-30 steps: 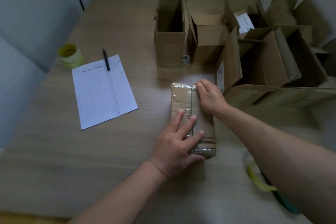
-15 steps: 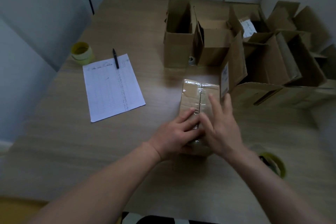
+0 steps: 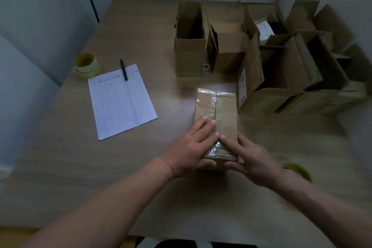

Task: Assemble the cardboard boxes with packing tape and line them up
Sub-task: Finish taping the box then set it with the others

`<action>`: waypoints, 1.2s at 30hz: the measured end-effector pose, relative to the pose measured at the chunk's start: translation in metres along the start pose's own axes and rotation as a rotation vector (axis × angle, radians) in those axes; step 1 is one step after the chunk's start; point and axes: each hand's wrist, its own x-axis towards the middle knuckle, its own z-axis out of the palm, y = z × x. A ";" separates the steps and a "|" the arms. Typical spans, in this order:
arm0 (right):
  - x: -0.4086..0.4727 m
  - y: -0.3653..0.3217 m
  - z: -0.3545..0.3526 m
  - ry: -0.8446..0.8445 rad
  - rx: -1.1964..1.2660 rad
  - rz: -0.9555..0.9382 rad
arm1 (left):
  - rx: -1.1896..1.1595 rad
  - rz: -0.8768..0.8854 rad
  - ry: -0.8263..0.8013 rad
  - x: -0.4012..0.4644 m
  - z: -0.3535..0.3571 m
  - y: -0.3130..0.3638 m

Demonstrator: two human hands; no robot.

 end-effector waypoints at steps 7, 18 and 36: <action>0.034 0.011 -0.048 -0.309 -0.002 -0.190 | 0.103 0.036 -0.020 0.002 -0.008 0.001; 0.063 -0.005 -0.062 -0.588 0.048 0.043 | 0.150 -0.005 -0.074 0.001 -0.008 0.003; 0.002 -0.056 -0.029 0.190 0.238 0.534 | -0.198 -0.503 0.161 -0.008 -0.004 0.044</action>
